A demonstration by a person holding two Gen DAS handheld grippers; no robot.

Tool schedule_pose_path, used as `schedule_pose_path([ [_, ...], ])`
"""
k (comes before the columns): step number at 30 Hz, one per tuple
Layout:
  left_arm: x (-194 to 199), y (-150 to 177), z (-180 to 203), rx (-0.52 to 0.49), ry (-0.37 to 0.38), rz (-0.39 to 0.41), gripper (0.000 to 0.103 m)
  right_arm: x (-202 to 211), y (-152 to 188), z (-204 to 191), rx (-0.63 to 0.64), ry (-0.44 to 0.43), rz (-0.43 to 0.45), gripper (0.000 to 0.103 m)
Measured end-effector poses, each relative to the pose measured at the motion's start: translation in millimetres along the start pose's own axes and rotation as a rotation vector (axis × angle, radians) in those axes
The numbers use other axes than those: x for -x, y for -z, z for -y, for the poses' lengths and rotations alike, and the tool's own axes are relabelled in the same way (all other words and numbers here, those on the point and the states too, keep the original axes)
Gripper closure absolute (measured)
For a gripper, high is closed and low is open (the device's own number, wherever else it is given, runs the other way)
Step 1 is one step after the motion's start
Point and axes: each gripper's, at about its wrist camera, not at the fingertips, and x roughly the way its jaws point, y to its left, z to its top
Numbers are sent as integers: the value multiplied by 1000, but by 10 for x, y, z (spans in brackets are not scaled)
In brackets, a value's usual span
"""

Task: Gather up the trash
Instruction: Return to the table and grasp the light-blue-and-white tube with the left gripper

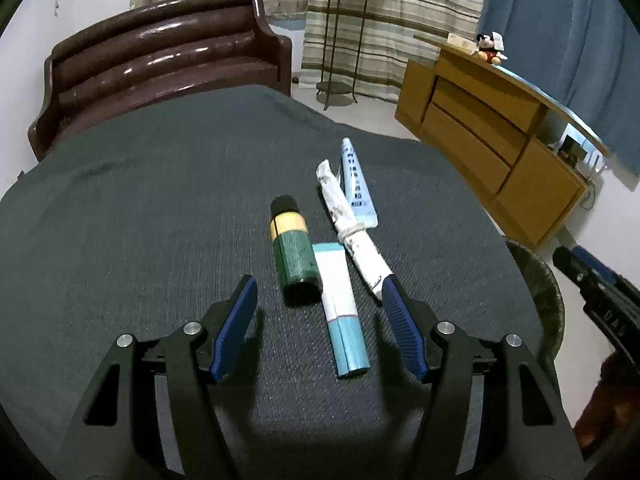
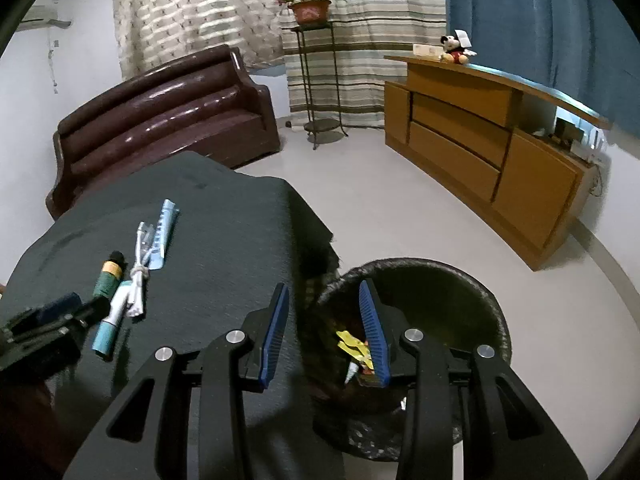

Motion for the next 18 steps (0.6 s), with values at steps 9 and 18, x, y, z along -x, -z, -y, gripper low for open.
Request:
schedule_pose_path([
  [9,-91,57,67,-30,-1,-55,53,-39,37,-143,25,-31,-20,66],
  [18,-98,134,129,-96,-4,-46,87,-24,64,-265,50,-49,-33,66],
])
